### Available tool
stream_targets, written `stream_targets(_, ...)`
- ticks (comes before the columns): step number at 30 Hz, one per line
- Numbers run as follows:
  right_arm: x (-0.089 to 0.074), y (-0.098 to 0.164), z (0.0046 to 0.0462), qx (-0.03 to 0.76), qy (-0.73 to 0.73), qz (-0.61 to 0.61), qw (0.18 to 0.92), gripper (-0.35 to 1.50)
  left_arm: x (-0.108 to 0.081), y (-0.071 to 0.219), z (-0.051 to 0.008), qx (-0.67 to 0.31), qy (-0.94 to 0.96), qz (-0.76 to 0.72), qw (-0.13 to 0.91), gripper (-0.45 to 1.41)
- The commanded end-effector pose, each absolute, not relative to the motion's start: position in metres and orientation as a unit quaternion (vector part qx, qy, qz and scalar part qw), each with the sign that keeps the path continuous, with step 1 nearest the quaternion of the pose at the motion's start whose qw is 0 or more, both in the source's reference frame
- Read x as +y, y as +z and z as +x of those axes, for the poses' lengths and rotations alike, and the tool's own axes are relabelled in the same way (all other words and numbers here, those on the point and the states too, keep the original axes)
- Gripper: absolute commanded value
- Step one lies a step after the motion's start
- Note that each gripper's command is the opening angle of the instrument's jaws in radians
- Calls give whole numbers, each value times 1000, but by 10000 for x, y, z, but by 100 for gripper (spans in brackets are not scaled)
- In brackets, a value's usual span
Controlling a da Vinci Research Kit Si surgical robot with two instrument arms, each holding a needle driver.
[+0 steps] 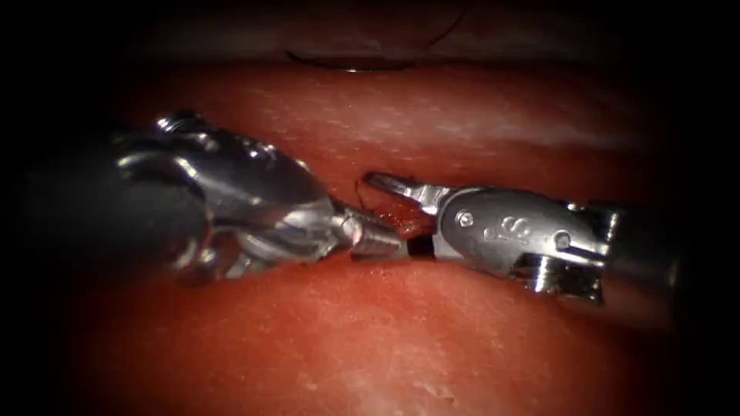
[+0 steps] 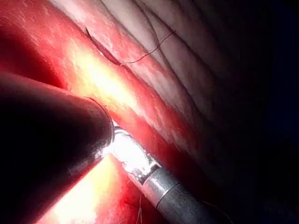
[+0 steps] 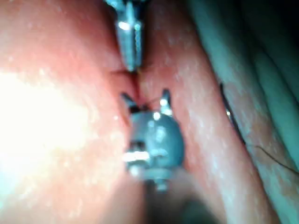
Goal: Wound Closure
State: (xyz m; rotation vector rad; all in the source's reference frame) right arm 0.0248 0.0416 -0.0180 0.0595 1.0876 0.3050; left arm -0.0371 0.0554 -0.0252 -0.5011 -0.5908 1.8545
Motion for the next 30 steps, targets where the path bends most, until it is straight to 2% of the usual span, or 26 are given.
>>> stream_targets(1,416,-173,251,517,130,26,845,-35,556,-247,-377,-248,779,-212,536,-35)
stream_targets(10,413,-172,260,491,71,32,868,-35,555,-248,-375,-248,779,-212,535,-35)
stream_targets(11,411,-170,262,489,62,41,869,-18,553,-250,-369,-250,780,-212,533,-35)
stream_targets(13,410,-170,260,484,87,41,870,81,550,-253,-360,-251,780,-216,531,-35)
stream_targets(14,411,-173,255,469,129,9,874,138,551,-257,-345,-249,780,-218,530,-35)
stream_targets(16,415,-180,247,456,154,-11,876,148,555,-260,-330,-245,780,-220,532,-35)
stream_targets(24,441,-224,205,463,199,-26,863,148,585,-245,-249,-221,792,-230,521,-35)
stream_targets(30,461,-251,147,455,236,-48,857,148,596,-216,-185,-202,799,-218,523,-35)
